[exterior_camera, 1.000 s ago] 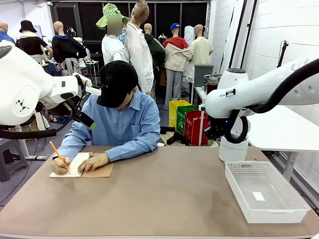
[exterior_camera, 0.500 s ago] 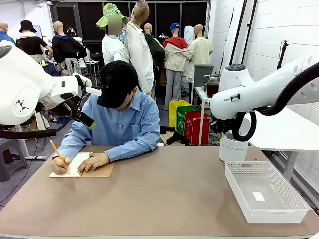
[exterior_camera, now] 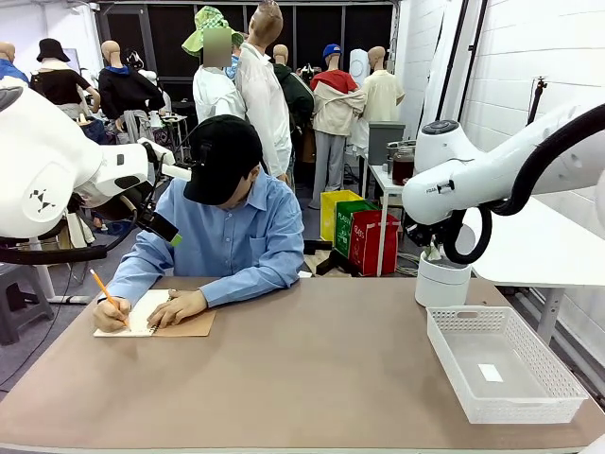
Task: Sort the paper based on its condition.
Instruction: If a person hands you a paper, place it in the Organizing basket , and if it's crumpled, put it in the Trash can.
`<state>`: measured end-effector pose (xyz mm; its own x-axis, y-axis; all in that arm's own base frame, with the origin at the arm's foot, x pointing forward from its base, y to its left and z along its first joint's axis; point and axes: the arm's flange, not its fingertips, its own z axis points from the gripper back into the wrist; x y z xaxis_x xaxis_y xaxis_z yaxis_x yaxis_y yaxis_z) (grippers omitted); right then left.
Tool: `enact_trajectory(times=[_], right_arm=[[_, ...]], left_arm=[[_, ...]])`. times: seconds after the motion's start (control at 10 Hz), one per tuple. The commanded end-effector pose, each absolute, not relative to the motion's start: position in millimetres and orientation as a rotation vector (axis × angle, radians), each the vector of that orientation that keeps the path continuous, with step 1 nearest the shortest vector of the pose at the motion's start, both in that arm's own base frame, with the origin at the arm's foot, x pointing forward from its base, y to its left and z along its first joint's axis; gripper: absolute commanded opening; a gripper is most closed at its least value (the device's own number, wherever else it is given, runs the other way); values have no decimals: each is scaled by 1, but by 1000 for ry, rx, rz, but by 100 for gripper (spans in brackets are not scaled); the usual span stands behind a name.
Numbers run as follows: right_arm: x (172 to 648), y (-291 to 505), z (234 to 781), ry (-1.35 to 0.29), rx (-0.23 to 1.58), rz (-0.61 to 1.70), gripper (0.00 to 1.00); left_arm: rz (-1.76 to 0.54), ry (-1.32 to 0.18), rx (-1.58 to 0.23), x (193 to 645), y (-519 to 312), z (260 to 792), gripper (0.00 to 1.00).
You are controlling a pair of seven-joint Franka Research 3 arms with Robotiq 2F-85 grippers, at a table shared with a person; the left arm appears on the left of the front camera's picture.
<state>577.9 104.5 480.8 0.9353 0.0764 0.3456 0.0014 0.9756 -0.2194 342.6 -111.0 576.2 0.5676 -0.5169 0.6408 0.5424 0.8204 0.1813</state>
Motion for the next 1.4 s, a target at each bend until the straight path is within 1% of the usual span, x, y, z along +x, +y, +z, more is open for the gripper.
enact_trajectory(times=[0.0, 0.1, 0.5, 1.3], right_arm=[[598, 103, 483, -373, -319, 13, 20], [605, 97, 482, -370, -335, 9, 20], [621, 82, 468, -340, -308, 15, 20], [649, 69, 451, -297, -281, 49, 20]], left_arm=[[-621, -742, -37, 342, -110, 577, 100], [-621, -742, -37, 342, -110, 577, 100], [-621, -742, -37, 342, -110, 577, 100], [-621, -742, -37, 342, -110, 577, 100]])
